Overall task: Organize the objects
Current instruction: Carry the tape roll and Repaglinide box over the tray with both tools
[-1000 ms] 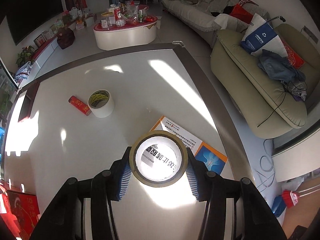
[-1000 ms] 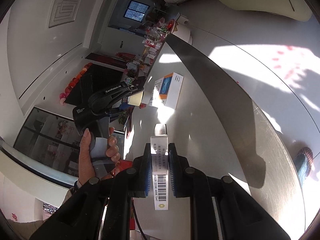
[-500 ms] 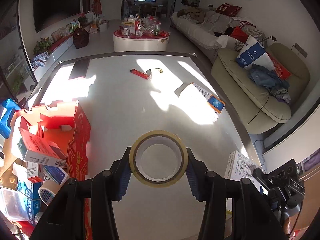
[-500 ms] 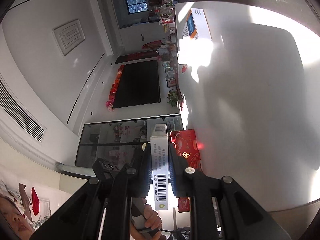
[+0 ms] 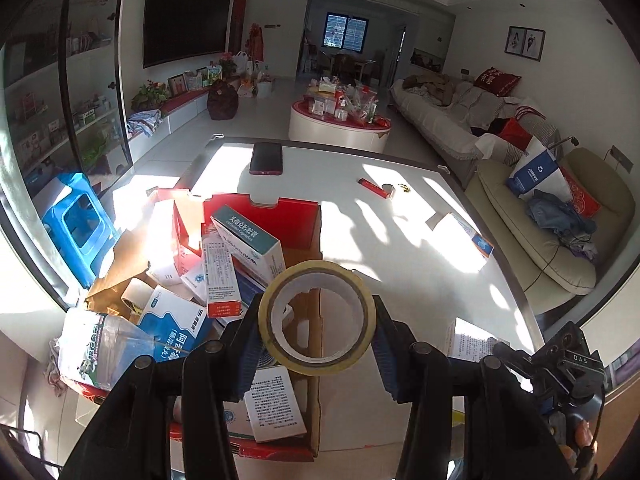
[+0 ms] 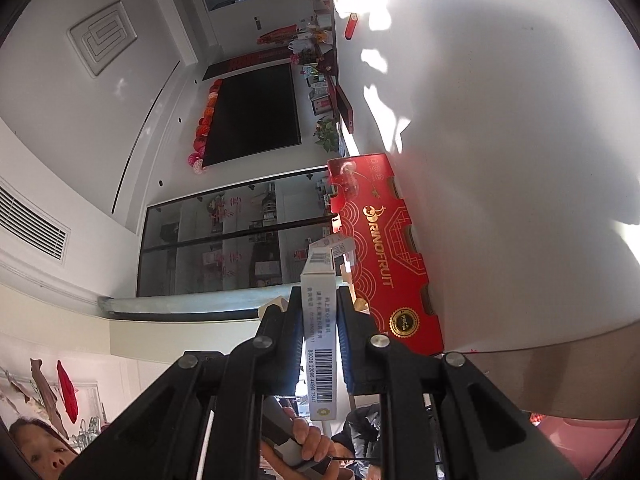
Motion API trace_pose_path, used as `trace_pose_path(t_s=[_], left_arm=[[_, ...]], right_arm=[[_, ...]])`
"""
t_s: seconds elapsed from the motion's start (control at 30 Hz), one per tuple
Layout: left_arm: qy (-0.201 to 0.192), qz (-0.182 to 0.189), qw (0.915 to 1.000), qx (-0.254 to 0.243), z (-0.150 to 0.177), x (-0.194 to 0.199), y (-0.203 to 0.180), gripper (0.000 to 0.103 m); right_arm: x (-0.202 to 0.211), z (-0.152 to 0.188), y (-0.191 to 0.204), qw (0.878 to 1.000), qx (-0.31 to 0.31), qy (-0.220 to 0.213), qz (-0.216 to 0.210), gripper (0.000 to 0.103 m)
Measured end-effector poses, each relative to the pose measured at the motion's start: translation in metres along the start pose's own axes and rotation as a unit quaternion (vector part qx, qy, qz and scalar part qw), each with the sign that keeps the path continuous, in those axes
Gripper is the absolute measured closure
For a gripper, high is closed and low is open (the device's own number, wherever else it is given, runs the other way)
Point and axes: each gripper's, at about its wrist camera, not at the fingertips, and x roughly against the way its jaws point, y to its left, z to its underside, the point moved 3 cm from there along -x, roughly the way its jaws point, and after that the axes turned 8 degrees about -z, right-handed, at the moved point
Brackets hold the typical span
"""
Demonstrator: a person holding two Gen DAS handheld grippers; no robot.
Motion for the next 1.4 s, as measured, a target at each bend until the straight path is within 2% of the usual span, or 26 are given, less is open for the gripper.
trace_pose_path(t_s=[0.2, 0.77, 1.07, 1.4], left_arm=[[0.0, 0.007, 0.9998, 0.017, 0.004, -0.001, 0.015, 0.05], [0.011, 0.007, 0.9997, 0.02, 0.008, -0.008, 0.018, 0.05], [0.02, 0.023, 0.9991, 0.029, 0.007, -0.011, 0.02, 0.05], [0.017, 0.011, 0.9995, 0.026, 0.004, -0.012, 0.021, 0.05]], right_arm=[[-0.007, 0.012, -0.004, 1.0, -0.006, 0.0, 0.005, 0.087], [-0.003, 0.006, -0.02, 0.999, -0.044, -0.01, -0.03, 0.087], [-0.002, 0.003, -0.023, 0.998, -0.048, -0.009, -0.032, 0.087], [-0.002, 0.002, -0.032, 0.998, -0.058, -0.008, -0.03, 0.087]])
